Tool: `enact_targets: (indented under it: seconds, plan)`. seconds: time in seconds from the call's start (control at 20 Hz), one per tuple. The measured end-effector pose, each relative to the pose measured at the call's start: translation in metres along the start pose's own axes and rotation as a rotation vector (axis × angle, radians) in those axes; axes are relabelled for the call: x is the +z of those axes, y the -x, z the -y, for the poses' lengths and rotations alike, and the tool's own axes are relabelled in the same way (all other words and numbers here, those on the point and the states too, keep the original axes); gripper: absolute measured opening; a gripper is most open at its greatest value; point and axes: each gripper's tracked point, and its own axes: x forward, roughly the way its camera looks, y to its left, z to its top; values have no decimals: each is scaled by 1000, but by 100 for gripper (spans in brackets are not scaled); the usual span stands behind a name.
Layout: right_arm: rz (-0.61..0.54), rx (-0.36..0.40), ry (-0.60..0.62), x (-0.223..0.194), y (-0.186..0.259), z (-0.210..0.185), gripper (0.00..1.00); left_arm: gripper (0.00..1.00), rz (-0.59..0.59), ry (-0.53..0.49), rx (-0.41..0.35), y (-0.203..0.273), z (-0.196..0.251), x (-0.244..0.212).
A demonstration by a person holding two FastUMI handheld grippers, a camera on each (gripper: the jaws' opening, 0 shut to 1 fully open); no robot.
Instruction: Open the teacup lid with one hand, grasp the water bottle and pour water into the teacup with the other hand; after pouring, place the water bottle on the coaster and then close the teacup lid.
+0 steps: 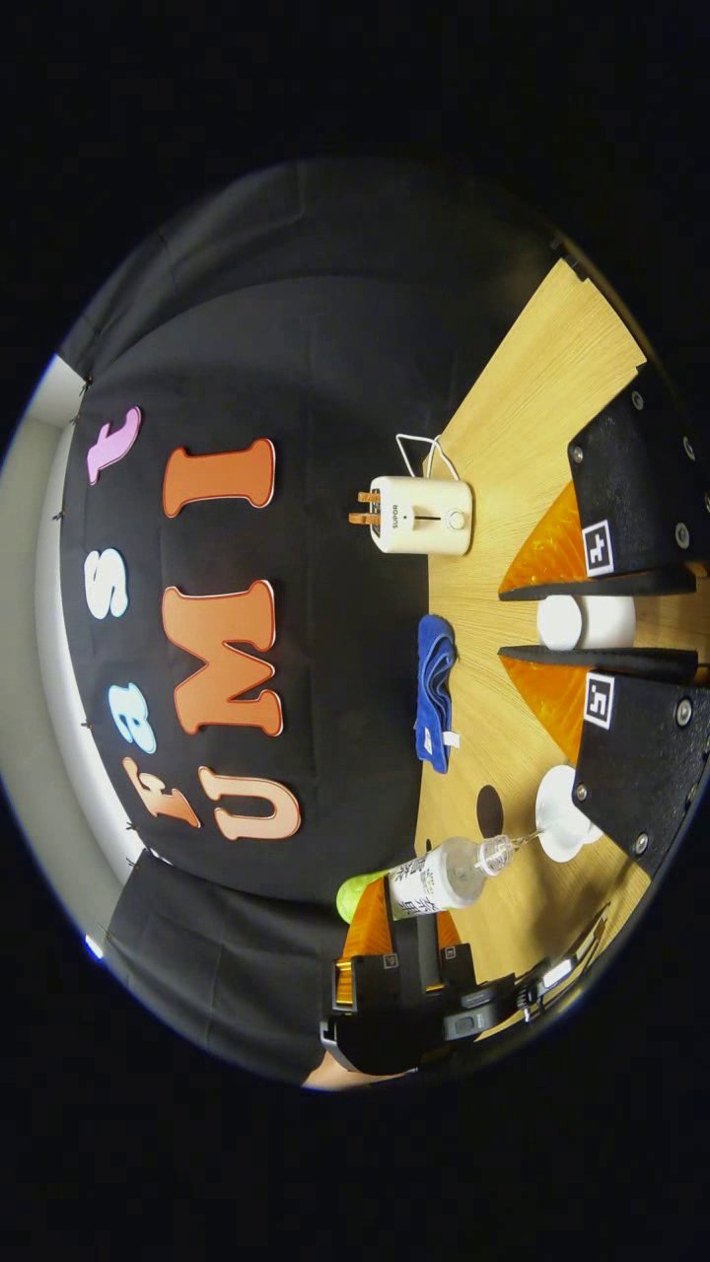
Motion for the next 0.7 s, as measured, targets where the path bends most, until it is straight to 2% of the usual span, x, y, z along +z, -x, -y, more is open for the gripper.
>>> enact_targets:
  seconds: [0.1, 0.15, 0.25, 0.3, 0.5, 0.6, 0.65, 0.7]
  plan:
    - [10, 5, 1, 1, 1, -1, 22, 64, -4, -19, 7, 2, 1, 1]
    - [15, 8, 6, 2, 2, -2, 22, 61, 5, -37, 12, 1, -1, 1]
    - [19, 12, 14, 3, 2, -2, 22, 64, 4, -54, 10, 3, -3, -1]
    - [21, 12, 19, 3, 2, -2, 21, 61, 7, -60, 11, 1, -4, 0]
    - [24, 14, 21, 4, 3, -2, 22, 64, 19, -98, 15, 3, -2, 1]
    - [30, 12, 28, 4, 3, -2, 22, 62, 36, -113, 23, 3, -8, 3]
    - [39, 8, 27, 6, 2, -1, 22, 65, 37, -118, 18, 3, -5, 1]
    - [33, 19, 25, 4, 2, -5, 22, 62, 40, -124, 17, 4, -5, 1]
